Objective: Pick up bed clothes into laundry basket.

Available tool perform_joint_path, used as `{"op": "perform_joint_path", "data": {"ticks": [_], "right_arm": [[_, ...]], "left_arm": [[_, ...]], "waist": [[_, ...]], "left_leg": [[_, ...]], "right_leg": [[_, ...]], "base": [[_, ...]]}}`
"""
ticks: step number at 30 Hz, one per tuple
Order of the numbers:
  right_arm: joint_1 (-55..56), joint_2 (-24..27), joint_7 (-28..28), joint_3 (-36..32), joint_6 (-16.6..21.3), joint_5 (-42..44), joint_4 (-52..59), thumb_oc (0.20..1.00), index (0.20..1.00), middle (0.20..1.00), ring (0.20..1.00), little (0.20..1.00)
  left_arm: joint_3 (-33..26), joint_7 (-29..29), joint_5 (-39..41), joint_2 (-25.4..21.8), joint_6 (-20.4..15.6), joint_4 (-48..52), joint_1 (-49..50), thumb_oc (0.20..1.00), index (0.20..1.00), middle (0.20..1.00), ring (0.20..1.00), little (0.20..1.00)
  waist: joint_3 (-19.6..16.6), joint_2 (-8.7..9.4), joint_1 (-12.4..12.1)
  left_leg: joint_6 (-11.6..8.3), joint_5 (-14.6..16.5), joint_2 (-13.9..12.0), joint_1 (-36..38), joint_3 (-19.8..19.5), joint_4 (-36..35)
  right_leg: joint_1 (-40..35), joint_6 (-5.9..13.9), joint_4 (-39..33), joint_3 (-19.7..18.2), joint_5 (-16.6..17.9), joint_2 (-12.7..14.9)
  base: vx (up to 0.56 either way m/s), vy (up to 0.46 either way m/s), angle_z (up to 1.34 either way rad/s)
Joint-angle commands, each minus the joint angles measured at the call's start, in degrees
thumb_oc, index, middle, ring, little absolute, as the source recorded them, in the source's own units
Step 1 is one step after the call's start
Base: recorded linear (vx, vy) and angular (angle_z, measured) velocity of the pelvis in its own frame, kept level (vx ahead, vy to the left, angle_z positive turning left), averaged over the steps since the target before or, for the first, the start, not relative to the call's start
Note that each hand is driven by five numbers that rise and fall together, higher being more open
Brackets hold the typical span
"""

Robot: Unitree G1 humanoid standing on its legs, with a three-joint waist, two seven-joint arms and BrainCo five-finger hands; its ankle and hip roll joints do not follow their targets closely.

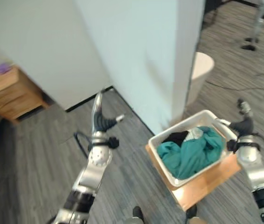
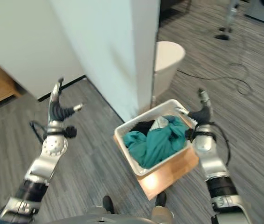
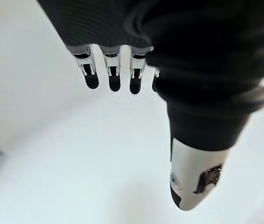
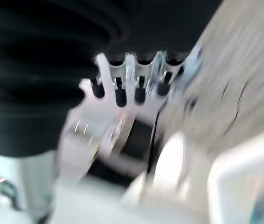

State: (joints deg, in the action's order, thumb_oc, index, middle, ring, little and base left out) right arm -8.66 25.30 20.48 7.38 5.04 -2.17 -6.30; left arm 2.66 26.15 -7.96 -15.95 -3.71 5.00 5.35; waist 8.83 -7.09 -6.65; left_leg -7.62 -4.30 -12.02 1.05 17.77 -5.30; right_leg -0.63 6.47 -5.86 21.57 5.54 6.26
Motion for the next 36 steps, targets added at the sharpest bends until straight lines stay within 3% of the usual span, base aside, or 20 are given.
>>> {"op": "perform_joint_path", "data": {"ticks": [1,4,5,6,7,9,10,11,13,14,16,20,21,26,28,29,30,31,33,36], "right_arm": [[-14.9,7.5,-3.6,-4.7,4.6,4.2,10.7,1.0,1.0,1.0,1.0,1.0],[-3.2,4.9,-7.5,-1.8,7.1,1.3,19.6,1.0,1.0,1.0,1.0,1.0],[1.6,3.9,-9.5,-0.9,7.4,-0.1,22.0,1.0,1.0,1.0,1.0,1.0],[1.8,3.8,-9.5,-0.9,7.3,-0.2,22.2,1.0,1.0,1.0,1.0,1.0],[3.3,3.2,-10.2,-0.8,7.2,-2.2,24.2,1.0,1.0,1.0,1.0,1.0],[3.6,2.5,-10.3,-0.8,7.1,-2.4,25.0,1.0,1.0,1.0,1.0,1.0],[4.8,2.0,-10.7,-1.8,6.9,-2.9,26.6,1.0,1.0,1.0,1.0,1.0],[5.0,1.9,-10.7,-1.9,6.9,-2.9,26.7,1.0,1.0,1.0,1.0,1.0],[7.4,1.6,-11.0,-3.6,6.3,-3.2,27.5,1.0,1.0,1.0,1.0,1.0],[7.7,1.6,-11.1,-3.7,6.2,-3.2,27.7,1.0,1.0,1.0,1.0,1.0],[9.1,1.7,-11.1,-5.5,5.2,-3.9,27.5,1.0,1.0,1.0,1.0,1.0],[10.6,1.1,-10.8,-7.3,4.7,-3.9,27.6,1.0,1.0,1.0,1.0,1.0],[11.3,0.4,-10.5,-7.5,4.4,-3.6,26.9,1.0,1.0,1.0,1.0,1.0],[11.5,-0.9,-10.6,-7.4,3.6,-3.7,25.7,1.0,1.0,1.0,1.0,1.0],[11.3,-2.2,-10.5,-6.6,2.9,-4.2,25.1,1.0,1.0,1.0,1.0,1.0],[11.4,-2.7,-10.4,-6.4,2.5,-4.3,24.8,1.0,1.0,1.0,1.0,1.0],[11.2,-2.7,-10.3,-6.3,2.5,-4.3,24.8,1.0,1.0,1.0,1.0,1.0],[12.8,-3.6,-9.8,-5.9,1.6,-4.5,24.4,1.0,1.0,1.0,1.0,1.0],[13.6,-4.6,-9.6,-6.8,1.6,-4.6,24.5,1.0,1.0,1.0,1.0,1.0],[13.7,-5.4,-9.6,-7.2,1.5,-4.4,24.0,1.0,1.0,1.0,1.0,1.0]], "left_arm": [[-1.5,-0.9,5.3,-3.0,-5.6,1.3,-0.6,1.0,1.0,1.0,1.0,1.0],[-6.7,-0.1,6.3,-1.1,-6.2,3.4,2.6,1.0,1.0,1.0,1.0,1.0],[-7.3,-1.1,7.4,-1.4,-6.7,4.8,4.2,1.0,1.0,1.0,1.0,1.0],[-7.4,-1.2,7.5,-1.4,-6.6,5.0,4.4,1.0,1.0,1.0,1.0,1.0],[-7.7,-3.3,8.6,-1.3,-7.5,7.2,6.3,1.0,1.0,1.0,1.0,1.0],[-7.6,-4.4,9.1,-1.5,-7.4,7.6,6.8,1.0,1.0,1.0,1.0,1.0],[-7.3,-5.9,9.8,-1.8,-7.0,7.8,6.9,1.0,1.0,1.0,1.0,1.0],[-7.3,-6.0,9.9,-1.9,-7.0,7.9,7.0,1.0,1.0,1.0,1.0,1.0],[-6.3,-7.9,11.0,-2.7,-6.7,7.9,5.7,1.0,1.0,1.0,1.0,1.0],[-6.2,-8.0,11.1,-2.8,-6.7,7.8,5.7,1.0,1.0,1.0,1.0,1.0],[-4.4,-9.1,11.4,-3.6,-6.1,7.9,4.0,1.0,1.0,1.0,1.0,1.0],[-2.1,-10.5,11.4,-3.7,-5.3,8.0,2.5,1.0,1.0,1.0,1.0,1.0],[-0.9,-10.9,12.0,-3.7,-4.9,8.0,1.7,1.0,1.0,1.0,1.0,1.0],[0.5,-12.4,12.7,-4.8,-4.7,8.7,1.2,1.0,1.0,1.0,1.0,1.0],[1.6,-12.9,13.8,-5.2,-4.6,8.6,2.2,1.0,1.0,1.0,1.0,1.0],[2.3,-12.8,14.0,-5.1,-4.5,7.9,1.9,1.0,1.0,1.0,1.0,1.0],[2.3,-12.8,14.0,-5.1,-4.6,7.7,1.7,1.0,1.0,1.0,1.0,1.0],[5.6,-13.1,16.1,-4.8,-4.4,4.8,-1.2,1.0,1.0,1.0,1.0,1.0],[6.8,-13.8,17.0,-4.7,-4.5,3.7,-1.5,1.0,1.0,1.0,1.0,1.0],[7.6,-14.3,18.0,-4.4,-4.3,2.5,-2.1,1.0,1.0,1.0,1.0,1.0]], "waist": [[-0.2,1.74,-4.5],[2.2,1.47,-4.4],[3.7,2.37,-4.5],[3.7,2.4,-4.4],[3.7,3.46,-3.8],[3.4,4.03,-3.1],[2.6,5.3,-1.3],[2.7,5.21,-1.3],[0.9,5.76,1.8],[1.0,5.69,1.9],[-0.3,6.05,5.1],[-2.4,5.15,9.2],[-2.6,5.54,9.8],[-1.8,7.04,10.1],[0.2,6.74,11.5],[0.9,6.64,12.8],[0.9,6.82,12.7],[1.1,7.86,16.1],[0.1,9.16,14.8],[-1.1,9.84,13.5]], "left_leg": [[-7.25,-11.5,-6.7,-7.2,-3.6,0.3],[-6.77,-12.4,-6.5,-7.8,-1.1,0.3],[-4.48,-9.2,-5.5,-7.0,3.5,1.9],[-4.31,-9.3,-5.5,-7.2,3.5,2.1],[-2.15,-3.3,-4.9,-5.4,7.7,7.6],[-1.13,-0.9,-4.7,-4.2,9.4,10.8],[-0.42,2.6,-5.5,-0.6,14.6,17.9],[-0.48,3.0,-5.8,-0.7,14.4,18.6],[-1.82,7.0,-6.7,7.3,19.6,25.4],[-1.87,7.1,-6.7,7.5,19.4,25.4],[-3.01,5.1,-8.1,12.4,24.3,28.1],[-1.6,7.4,-5.4,17.3,28.6,16.7],[0.01,11.4,-2.5,18.0,27.5,11.5],[2.73,12.9,2.6,17.1,26.3,4.2],[3.35,13.5,4.6,18.0,23.6,1.0],[3.49,13.9,4.1,17.7,21.7,0.8],[3.52,13.9,4.4,17.6,21.9,0.8],[5.22,13.8,4.0,13.3,13.3,0.3],[5.73,12.5,4.6,10.0,7.6,0.3],[6.36,11.2,5.5,7.4,3.2,0.3]], "right_leg": [[-3.6,5.02,0.9,1.3,-9.0,2.3],[-2.9,4.73,0.9,1.9,-8.5,2.5],[-1.8,3.68,0.9,4.6,-7.8,4.0],[-1.6,3.65,0.9,4.7,-7.5,4.0],[-1.1,2.25,0.9,8.4,-6.4,5.3],[-1.1,1.61,0.9,10.5,-5.9,5.6],[-1.6,0.52,0.9,15.6,-5.0,6.4],[-1.9,0.56,0.9,15.8,-5.1,6.3],[-2.9,-1.11,0.9,22.2,-5.2,7.3],[-3.2,-1.08,0.9,22.5,-5.3,7.2],[-4.1,-2.57,0.9,28.9,-5.1,8.4],[-3.1,-2.38,1.4,33.7,-2.3,10.2],[-2.1,-1.3,1.8,34.8,0.6,12.3],[-1.4,1.53,5.3,36.6,4.3,16.3],[2.1,5.71,14.4,32.2,6.3,20.4],[4.0,7.51,16.2,26.0,5.8,19.9],[4.6,7.51,16.8,25.7,5.6,20.3],[6.4,6.19,18.7,-3.6,-5.0,11.6],[2.2,4.49,17.4,-9.9,-7.8,10.7],[0.9,4.34,17.9,-9.1,-7.9,10.8]], "base": [[-0.08,-0.021,0.58],[-0.25,-0.057,0.69],[-0.37,-0.136,0.52],[-0.44,-0.313,1.1],[-0.21,-0.174,1.32],[-0.21,-0.252,1.83],[-0.16,-0.238,1.8],[-0.13,-0.252,2.04],[-0.06,-0.118,1.05],[-0.11,0.017,1.2],[-0.12,0.08,1.21],[-0.14,0.2,0.88],[-0.08,0.287,1.03],[-0.14,0.281,0.84],[-0.07,0.326,0.81],[-0.04,0.113,0.54],[-0.16,0.208,1.09],[-0.18,0.175,1.24],[-0.12,0.067,2.37],[-0.02,-0.003,1.13]]}}
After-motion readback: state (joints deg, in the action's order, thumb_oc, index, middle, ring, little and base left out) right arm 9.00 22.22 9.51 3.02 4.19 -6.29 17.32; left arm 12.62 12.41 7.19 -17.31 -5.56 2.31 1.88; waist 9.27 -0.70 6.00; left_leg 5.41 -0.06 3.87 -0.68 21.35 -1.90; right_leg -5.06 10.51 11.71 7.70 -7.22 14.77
